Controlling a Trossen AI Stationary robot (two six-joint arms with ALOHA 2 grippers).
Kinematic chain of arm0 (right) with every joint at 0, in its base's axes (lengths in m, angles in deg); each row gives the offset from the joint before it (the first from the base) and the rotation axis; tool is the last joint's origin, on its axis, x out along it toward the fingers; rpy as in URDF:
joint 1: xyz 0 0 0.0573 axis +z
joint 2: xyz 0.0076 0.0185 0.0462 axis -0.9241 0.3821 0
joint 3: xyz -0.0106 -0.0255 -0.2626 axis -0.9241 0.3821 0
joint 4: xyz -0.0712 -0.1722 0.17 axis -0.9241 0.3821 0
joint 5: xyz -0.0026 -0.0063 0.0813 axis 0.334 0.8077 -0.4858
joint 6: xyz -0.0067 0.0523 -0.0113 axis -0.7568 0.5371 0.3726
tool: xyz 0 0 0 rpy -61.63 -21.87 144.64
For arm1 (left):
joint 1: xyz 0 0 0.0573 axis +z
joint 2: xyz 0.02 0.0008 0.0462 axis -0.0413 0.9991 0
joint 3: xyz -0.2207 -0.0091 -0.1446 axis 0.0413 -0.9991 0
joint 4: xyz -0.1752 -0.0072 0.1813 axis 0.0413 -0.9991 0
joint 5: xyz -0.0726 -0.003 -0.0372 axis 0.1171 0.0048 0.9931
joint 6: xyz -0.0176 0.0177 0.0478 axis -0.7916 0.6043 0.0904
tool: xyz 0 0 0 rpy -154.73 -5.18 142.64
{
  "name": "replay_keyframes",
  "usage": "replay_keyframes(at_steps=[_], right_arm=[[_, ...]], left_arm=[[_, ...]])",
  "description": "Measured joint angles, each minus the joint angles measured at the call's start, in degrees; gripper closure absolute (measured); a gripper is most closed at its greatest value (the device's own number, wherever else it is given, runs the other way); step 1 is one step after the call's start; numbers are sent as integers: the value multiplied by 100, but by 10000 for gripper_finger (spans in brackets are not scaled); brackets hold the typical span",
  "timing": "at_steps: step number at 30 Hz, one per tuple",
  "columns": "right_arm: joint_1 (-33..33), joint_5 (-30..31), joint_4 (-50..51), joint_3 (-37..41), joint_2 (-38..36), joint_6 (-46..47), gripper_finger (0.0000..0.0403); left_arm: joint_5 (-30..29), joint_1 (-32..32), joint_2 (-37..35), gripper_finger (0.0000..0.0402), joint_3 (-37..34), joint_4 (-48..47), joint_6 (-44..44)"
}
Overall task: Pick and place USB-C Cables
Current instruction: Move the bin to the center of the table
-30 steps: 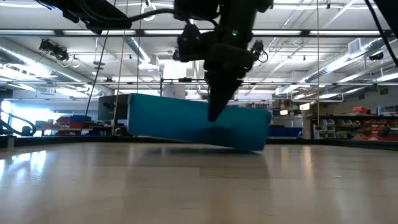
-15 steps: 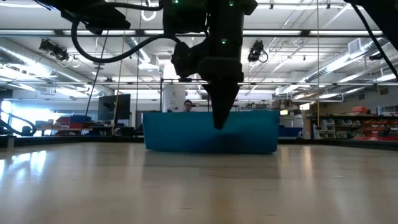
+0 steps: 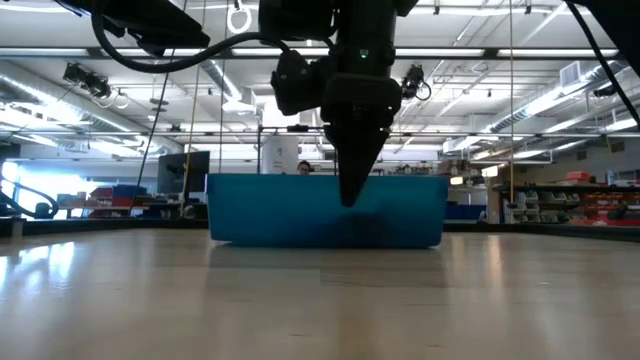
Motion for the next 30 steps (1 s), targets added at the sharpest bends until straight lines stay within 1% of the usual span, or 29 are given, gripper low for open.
replay_keyframes(at_steps=[11,17,23,30], right_arm=[[-57,0,2,2,0,-89,400],[-57,-8,2,2,0,-85,384],[-39,-43,7,2,0,-129,380],[13,-46,11,2,0,-277,390]], left_arm=[[0,0,0,260,0,0,4],[0,0,0,260,0,0,15],[1,0,0,260,0,0,17],[2,0,0,260,0,0,15]])
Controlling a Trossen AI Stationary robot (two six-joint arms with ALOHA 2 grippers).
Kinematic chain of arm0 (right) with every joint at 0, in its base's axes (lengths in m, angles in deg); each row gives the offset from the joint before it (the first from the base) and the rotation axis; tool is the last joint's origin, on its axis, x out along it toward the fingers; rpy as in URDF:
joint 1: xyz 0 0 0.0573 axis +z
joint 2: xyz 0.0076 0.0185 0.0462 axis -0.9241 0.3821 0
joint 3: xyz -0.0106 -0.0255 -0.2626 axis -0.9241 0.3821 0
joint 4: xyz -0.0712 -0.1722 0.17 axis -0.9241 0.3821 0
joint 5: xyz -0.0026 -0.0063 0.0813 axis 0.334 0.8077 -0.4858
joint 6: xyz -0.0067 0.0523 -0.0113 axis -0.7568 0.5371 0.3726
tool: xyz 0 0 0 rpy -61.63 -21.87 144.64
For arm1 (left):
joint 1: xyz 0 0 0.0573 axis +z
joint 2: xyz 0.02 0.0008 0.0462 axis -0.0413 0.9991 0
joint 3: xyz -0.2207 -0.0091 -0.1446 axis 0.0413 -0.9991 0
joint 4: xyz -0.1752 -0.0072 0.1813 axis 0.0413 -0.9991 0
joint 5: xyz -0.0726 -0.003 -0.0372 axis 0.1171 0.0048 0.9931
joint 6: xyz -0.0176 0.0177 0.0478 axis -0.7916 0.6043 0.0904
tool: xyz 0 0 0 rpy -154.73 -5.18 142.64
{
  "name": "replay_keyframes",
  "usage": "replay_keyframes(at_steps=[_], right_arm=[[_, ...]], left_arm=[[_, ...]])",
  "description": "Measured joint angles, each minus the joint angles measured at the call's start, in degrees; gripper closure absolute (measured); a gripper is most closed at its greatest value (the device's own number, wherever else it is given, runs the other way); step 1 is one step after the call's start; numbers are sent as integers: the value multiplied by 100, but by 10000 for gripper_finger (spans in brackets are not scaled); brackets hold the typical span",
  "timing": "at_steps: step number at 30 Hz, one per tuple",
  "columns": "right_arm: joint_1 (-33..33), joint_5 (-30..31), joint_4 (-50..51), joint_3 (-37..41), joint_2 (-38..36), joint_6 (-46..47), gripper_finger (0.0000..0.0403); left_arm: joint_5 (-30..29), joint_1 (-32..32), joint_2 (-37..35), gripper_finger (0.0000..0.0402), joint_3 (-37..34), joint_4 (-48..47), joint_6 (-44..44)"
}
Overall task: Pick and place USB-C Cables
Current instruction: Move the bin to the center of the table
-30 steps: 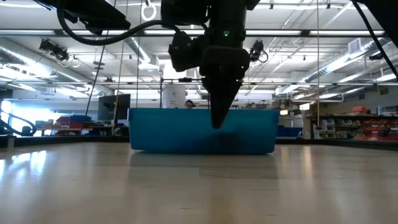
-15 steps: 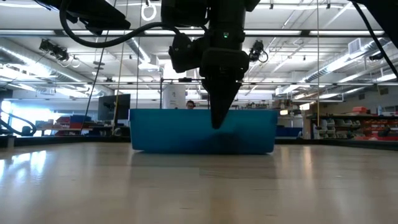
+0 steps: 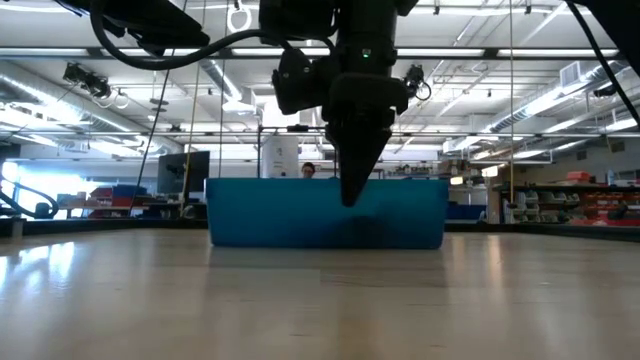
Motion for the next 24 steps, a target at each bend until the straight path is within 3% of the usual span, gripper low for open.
replay_keyframes(at_steps=[16,24], right_arm=[[16,-13,26,0,-2,-29,388],[42,-13,-17,0,-4,-128,359]], left_arm=[[0,1,0,260,0,0,-2],[0,0,0,260,0,0,-3]])
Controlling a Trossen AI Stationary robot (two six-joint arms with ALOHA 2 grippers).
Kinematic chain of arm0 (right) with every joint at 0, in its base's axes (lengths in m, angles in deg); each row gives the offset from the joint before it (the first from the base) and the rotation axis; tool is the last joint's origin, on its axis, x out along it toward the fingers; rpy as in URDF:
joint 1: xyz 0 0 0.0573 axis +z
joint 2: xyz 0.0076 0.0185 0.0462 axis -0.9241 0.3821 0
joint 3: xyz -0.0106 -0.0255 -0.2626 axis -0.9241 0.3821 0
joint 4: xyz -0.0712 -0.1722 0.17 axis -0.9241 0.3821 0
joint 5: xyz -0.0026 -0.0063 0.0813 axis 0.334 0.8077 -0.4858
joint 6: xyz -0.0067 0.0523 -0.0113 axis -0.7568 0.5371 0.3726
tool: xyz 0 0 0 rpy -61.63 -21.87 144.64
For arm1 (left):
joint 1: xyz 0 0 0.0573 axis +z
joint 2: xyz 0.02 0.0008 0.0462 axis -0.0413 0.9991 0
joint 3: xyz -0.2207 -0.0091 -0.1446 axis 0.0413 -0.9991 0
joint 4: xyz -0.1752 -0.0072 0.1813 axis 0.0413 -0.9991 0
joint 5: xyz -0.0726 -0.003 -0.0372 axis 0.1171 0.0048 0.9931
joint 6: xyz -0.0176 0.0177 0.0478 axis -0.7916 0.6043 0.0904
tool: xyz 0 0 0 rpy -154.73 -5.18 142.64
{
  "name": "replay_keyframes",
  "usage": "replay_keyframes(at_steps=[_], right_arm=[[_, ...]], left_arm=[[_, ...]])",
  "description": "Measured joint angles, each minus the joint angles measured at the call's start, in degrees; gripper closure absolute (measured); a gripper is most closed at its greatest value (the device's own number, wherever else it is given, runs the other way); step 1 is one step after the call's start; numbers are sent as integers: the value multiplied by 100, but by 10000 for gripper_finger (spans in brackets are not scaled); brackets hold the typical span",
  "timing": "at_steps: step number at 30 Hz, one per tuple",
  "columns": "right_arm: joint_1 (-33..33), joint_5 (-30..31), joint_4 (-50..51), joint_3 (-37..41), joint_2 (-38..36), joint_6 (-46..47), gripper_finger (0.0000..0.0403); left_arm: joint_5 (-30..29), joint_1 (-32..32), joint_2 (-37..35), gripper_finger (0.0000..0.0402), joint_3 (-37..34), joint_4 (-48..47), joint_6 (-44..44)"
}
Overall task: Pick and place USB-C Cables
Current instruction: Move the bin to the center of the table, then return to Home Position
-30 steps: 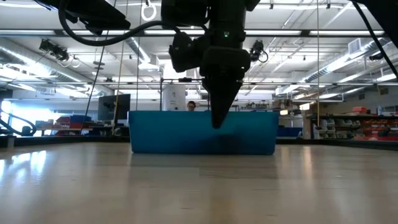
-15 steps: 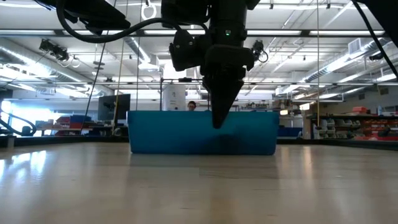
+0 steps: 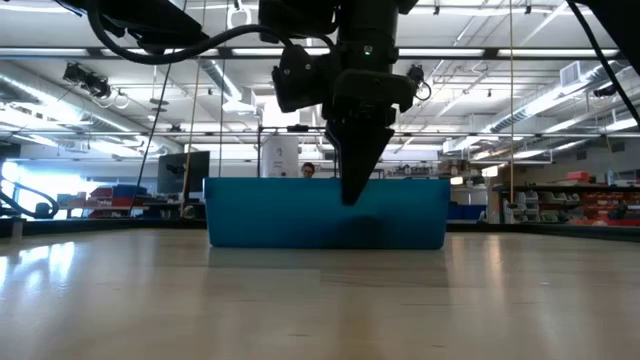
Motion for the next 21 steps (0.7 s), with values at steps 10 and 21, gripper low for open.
replay_keyframes(at_steps=[10,21], right_arm=[[51,2,9,-312,-107,-1,315],[94,207,603,-1296,-109,-28,283]], left_arm=[[0,1,0,260,0,0,-1],[0,2,0,260,0,-2,-10]])
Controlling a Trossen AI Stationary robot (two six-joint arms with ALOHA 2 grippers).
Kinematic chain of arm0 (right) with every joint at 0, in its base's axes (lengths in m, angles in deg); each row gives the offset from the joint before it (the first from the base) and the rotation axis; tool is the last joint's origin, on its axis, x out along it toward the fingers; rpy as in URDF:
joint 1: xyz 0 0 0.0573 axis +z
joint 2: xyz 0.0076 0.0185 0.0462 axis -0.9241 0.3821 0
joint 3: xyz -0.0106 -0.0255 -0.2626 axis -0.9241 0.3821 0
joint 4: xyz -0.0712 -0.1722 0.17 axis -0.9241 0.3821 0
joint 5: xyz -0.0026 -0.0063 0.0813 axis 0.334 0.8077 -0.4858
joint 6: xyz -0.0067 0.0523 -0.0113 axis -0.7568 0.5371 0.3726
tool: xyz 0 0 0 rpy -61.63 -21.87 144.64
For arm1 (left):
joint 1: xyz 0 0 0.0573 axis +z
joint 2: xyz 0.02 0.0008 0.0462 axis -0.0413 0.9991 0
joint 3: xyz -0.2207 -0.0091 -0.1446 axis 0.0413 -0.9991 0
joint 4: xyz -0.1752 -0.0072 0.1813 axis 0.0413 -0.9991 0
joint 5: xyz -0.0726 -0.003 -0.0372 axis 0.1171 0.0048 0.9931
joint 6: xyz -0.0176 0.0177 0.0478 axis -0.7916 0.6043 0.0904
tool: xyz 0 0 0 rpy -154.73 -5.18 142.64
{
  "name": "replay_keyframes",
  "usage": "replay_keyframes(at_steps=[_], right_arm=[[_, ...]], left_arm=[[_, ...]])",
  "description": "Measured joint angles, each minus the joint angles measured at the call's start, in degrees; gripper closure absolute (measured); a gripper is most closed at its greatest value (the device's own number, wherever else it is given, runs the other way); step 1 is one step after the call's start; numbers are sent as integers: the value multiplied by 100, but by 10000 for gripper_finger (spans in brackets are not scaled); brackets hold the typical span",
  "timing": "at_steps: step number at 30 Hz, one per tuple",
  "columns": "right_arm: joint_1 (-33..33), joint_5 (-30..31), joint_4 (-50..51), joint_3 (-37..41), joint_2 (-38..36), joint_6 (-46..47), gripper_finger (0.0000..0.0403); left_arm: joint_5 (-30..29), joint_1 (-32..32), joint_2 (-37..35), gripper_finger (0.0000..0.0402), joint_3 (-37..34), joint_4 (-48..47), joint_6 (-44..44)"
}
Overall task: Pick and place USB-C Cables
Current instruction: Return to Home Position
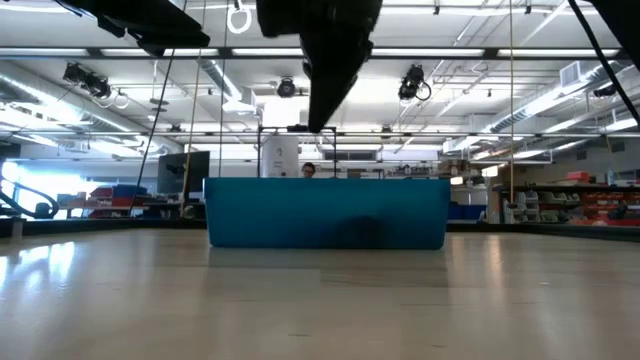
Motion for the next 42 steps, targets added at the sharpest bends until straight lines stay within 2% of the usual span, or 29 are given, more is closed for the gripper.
replay_keyframes(at_steps=[7,12,17,20,25,34,38,42], right_arm=[[-1,436,544,-527,-2,60,288],[-43,833,916,-545,-186,271,297],[-115,943,936,-437,-519,373,344],[-153,975,944,-435,-708,416,392],[-166,1012,961,-433,-1008,453,398],[-166,1067,964,-426,-1603,474,400],[-156,1064,746,-96,-2042,514,401],[-142,968,85,908,-2745,684,401]], left_arm=[[0,-1,0,260,0,-44,-50],[0,0,0,260,0,-135,-143],[2,0,0,264,0,-148,-197],[0,0,0,290,0,-166,-197],[189,2,2,386,0,-154,-196],[262,-20,-343,397,0,-33,-19],[299,-233,-731,399,-176,241,202],[302,-392,-1308,399,-734,878,402]])
